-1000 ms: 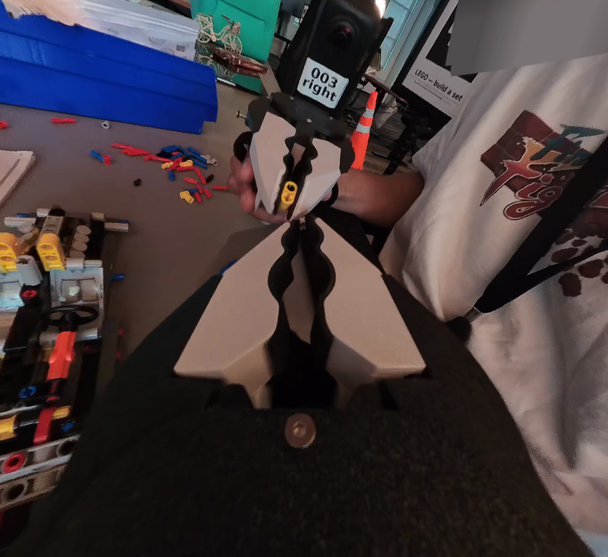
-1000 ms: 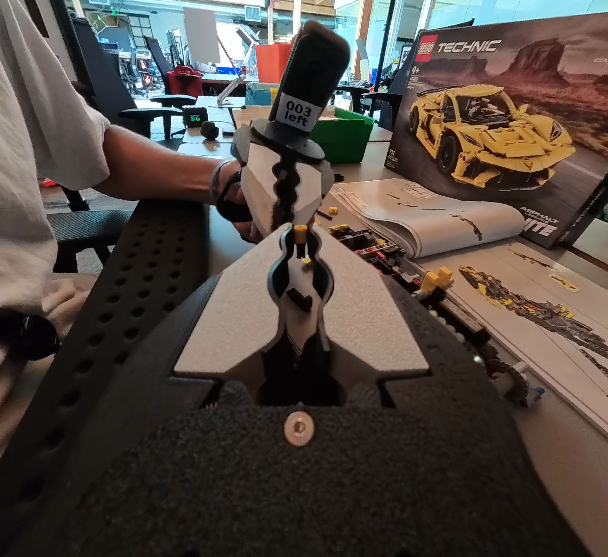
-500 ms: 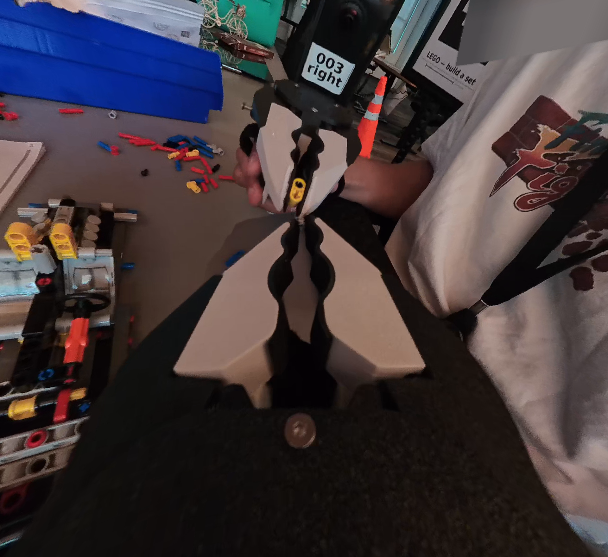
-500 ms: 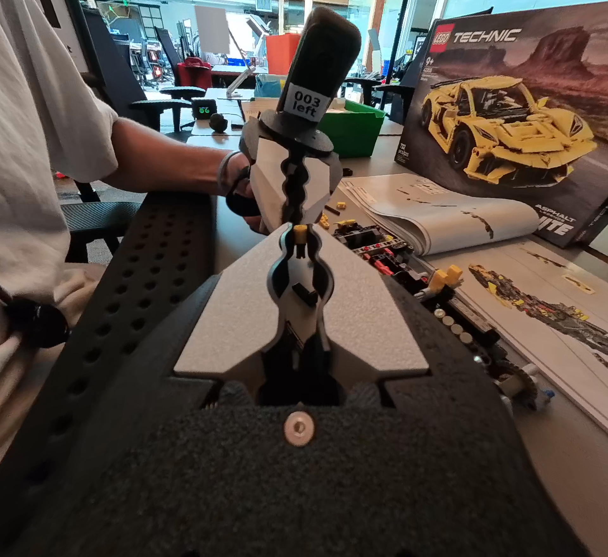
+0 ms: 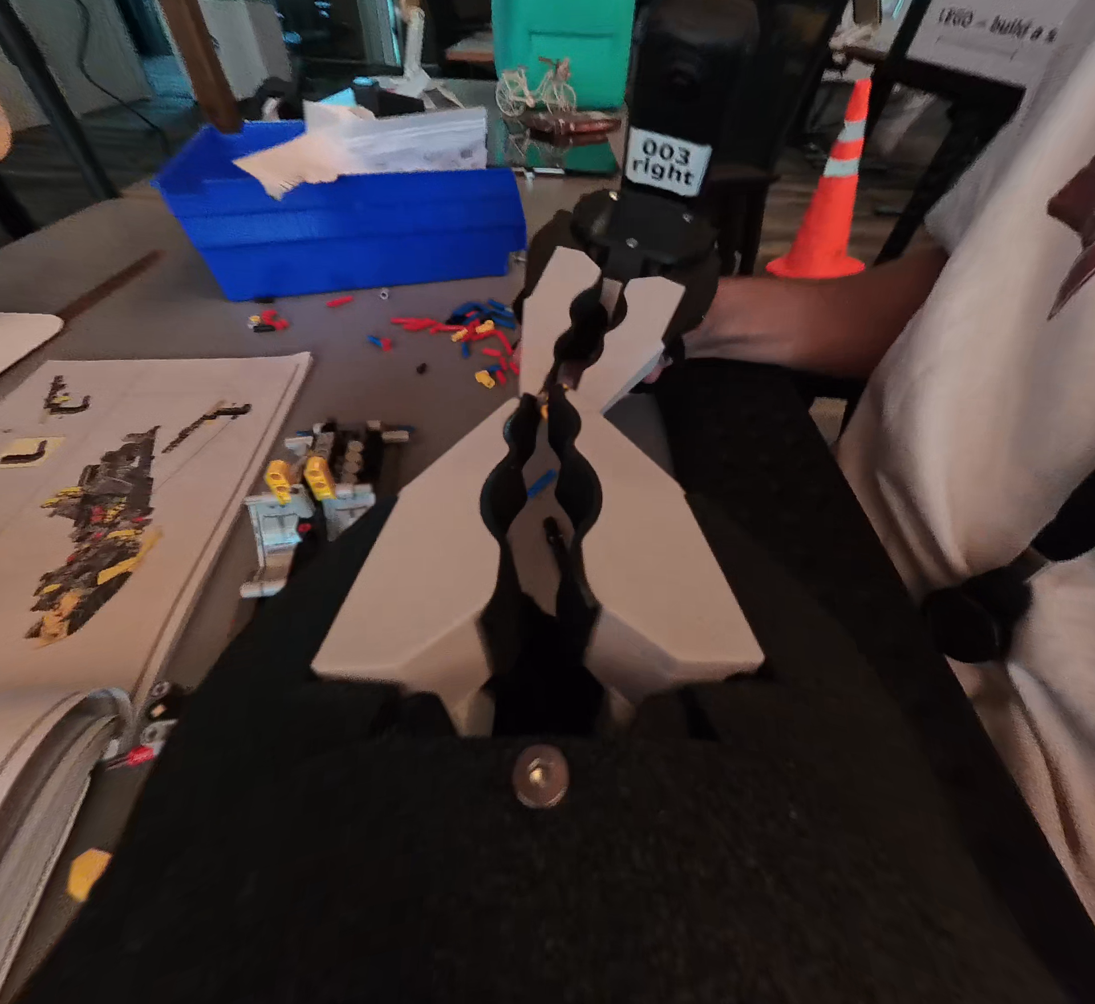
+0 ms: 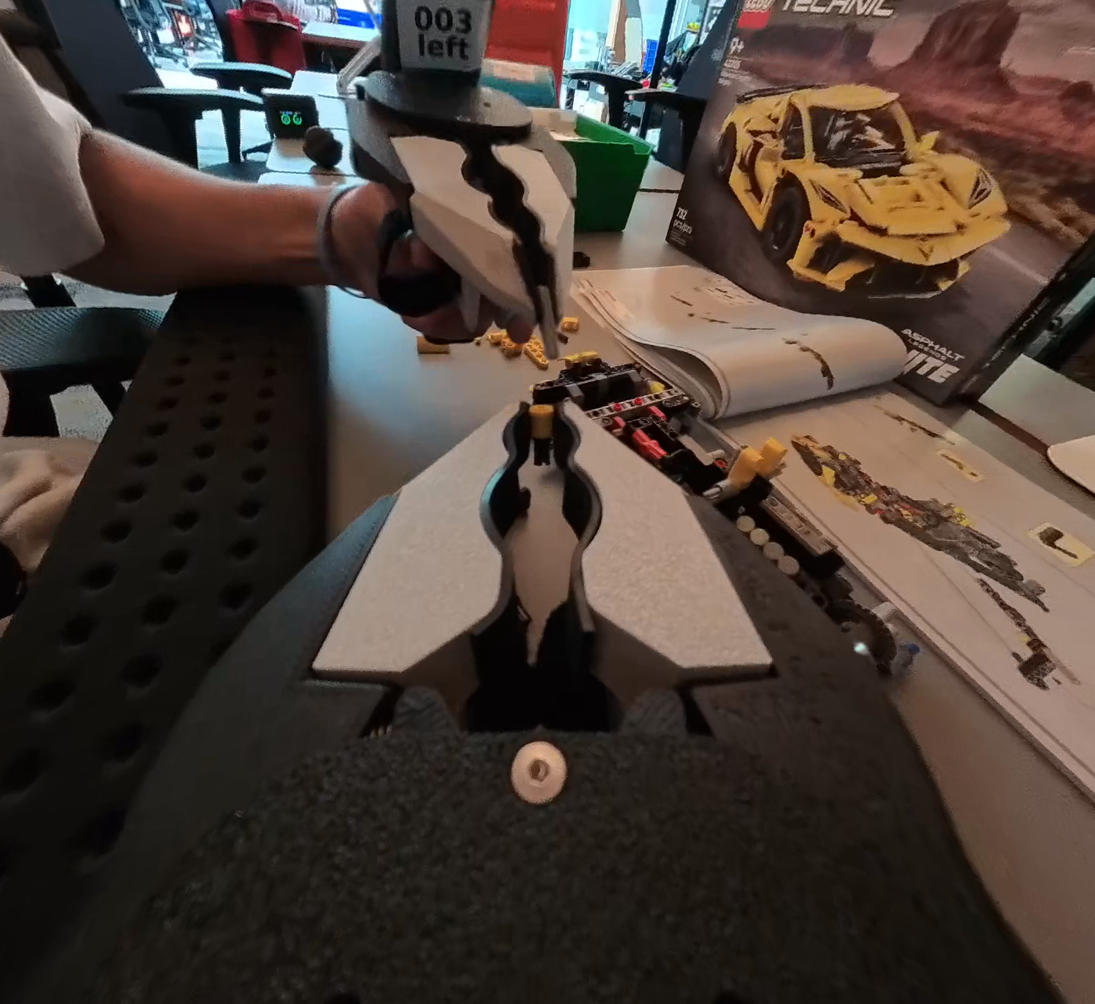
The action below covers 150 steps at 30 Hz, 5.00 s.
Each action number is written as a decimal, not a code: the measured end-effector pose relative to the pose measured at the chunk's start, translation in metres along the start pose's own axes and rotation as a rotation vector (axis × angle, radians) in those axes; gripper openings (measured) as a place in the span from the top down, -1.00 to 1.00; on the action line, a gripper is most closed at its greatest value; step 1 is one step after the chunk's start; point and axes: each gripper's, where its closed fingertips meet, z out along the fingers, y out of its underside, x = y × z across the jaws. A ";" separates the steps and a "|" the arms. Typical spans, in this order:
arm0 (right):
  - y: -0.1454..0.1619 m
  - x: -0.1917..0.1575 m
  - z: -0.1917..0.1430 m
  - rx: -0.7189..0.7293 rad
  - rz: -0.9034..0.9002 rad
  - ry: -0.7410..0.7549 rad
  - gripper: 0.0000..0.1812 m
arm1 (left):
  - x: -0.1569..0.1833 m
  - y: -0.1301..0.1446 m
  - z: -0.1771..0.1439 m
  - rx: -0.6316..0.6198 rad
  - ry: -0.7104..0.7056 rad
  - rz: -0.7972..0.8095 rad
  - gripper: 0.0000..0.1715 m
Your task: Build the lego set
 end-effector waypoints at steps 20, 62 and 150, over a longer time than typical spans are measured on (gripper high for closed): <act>0.021 -0.003 0.007 -0.126 -0.071 0.010 0.93 | 0.001 0.032 0.009 -0.210 -0.033 0.075 0.98; -0.011 -0.006 0.000 0.047 -0.469 0.137 0.93 | 0.025 0.003 0.013 0.077 0.465 -0.694 0.62; 0.056 0.037 0.011 -0.522 -0.895 0.449 0.93 | -0.037 0.070 0.027 -0.303 -0.235 -0.081 0.98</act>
